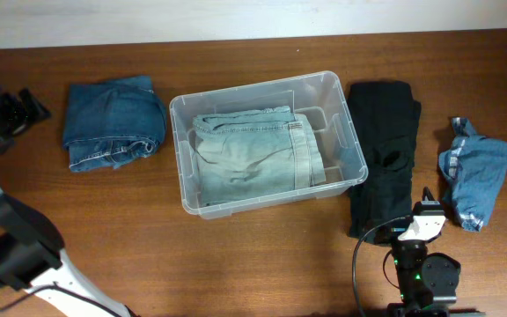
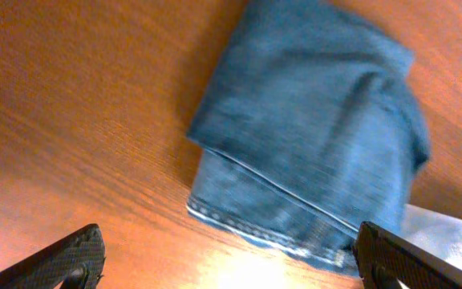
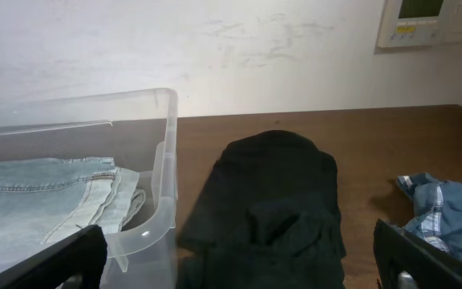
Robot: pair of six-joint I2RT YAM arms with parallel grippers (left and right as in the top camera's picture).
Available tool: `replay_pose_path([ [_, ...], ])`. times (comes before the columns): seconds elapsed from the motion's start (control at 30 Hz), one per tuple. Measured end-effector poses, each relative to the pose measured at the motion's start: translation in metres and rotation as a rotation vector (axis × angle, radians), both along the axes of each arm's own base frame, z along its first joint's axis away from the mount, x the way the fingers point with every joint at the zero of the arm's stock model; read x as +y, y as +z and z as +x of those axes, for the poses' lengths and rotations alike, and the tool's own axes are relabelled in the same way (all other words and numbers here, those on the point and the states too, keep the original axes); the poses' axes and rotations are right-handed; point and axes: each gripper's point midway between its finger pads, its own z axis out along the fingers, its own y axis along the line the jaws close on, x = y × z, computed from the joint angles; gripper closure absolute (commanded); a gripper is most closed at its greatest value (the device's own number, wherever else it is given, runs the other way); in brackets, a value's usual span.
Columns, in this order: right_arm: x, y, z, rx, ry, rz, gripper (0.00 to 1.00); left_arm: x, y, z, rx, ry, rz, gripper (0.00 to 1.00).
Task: Pack container
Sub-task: 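Move the left gripper to the dark-blue jeans and grasp it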
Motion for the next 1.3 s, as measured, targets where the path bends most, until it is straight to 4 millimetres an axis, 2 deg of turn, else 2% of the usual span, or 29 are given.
replay_pose_path([
  [0.03, 0.0, 0.0, 0.0, 0.0, 0.0, 0.0, 0.02, 0.003, -0.016, 0.004, -0.001, -0.004, -0.049, 0.0],
  [0.07, 0.0, 0.0, 0.0, 0.0, 0.0, 0.0, 0.02, 0.006, -0.043, 0.011, 0.004, -0.011, -0.111, 0.0],
  [0.13, 0.0, 0.0, 0.0, 0.0, 0.0, 0.0, 0.01, 0.002, -0.076, 0.023, -0.012, -0.037, -0.198, 0.01],
  [0.3, 0.0, 0.0, 0.0, 0.0, 0.0, 0.0, 0.02, -0.013, -0.13, 0.045, -0.061, -0.087, -0.345, 0.01],
  [0.47, 0.0, 0.0, 0.0, 0.0, 0.0, 0.0, 0.02, -0.018, -0.132, 0.056, -0.114, -0.113, -0.366, 0.0],
  [0.57, 0.0, 0.0, 0.0, 0.0, 0.0, 0.0, 0.02, -0.027, -0.133, 0.061, -0.126, -0.134, -0.384, 0.01],
  [0.67, 0.0, 0.0, 0.0, 0.0, 0.0, 0.0, 0.01, -0.04, -0.134, 0.068, -0.128, -0.164, -0.388, 0.3],
  [0.73, 0.0, 0.0, 0.0, 0.0, 0.0, 0.0, 0.01, -0.044, -0.14, 0.069, -0.12, -0.178, -0.385, 0.53],
  [0.83, 0.0, 0.0, 0.0, 0.0, 0.0, 0.0, 0.02, -0.051, -0.148, 0.07, -0.108, -0.186, -0.407, 0.97],
  [0.87, 0.0, 0.0, 0.0, 0.0, 0.0, 0.0, 0.02, -0.054, -0.15, 0.07, -0.106, -0.188, -0.42, 1.0],
  [1.07, 0.0, 0.0, 0.0, 0.0, 0.0, 0.0, 0.02, -0.063, -0.148, 0.063, -0.09, -0.209, -0.461, 0.99],
  [1.1, 0.0, 0.0, 0.0, 0.0, 0.0, 0.0, 0.02, -0.065, -0.148, 0.061, -0.084, -0.216, -0.467, 0.96],
  [1.13, 0.0, 0.0, 0.0, 0.0, 0.0, 0.0, 0.02, -0.067, -0.148, 0.059, -0.081, -0.223, -0.471, 0.74],
  [1.17, 0.0, 0.0, 0.0, 0.0, 0.0, 0.0, 0.02, -0.068, -0.148, 0.059, -0.08, -0.229, -0.472, 0.0],
  [1.3, 0.0, 0.0, 0.0, 0.0, 0.0, 0.0, 0.02, -0.074, -0.146, 0.059, -0.094, -0.252, -0.495, 0.0],
])
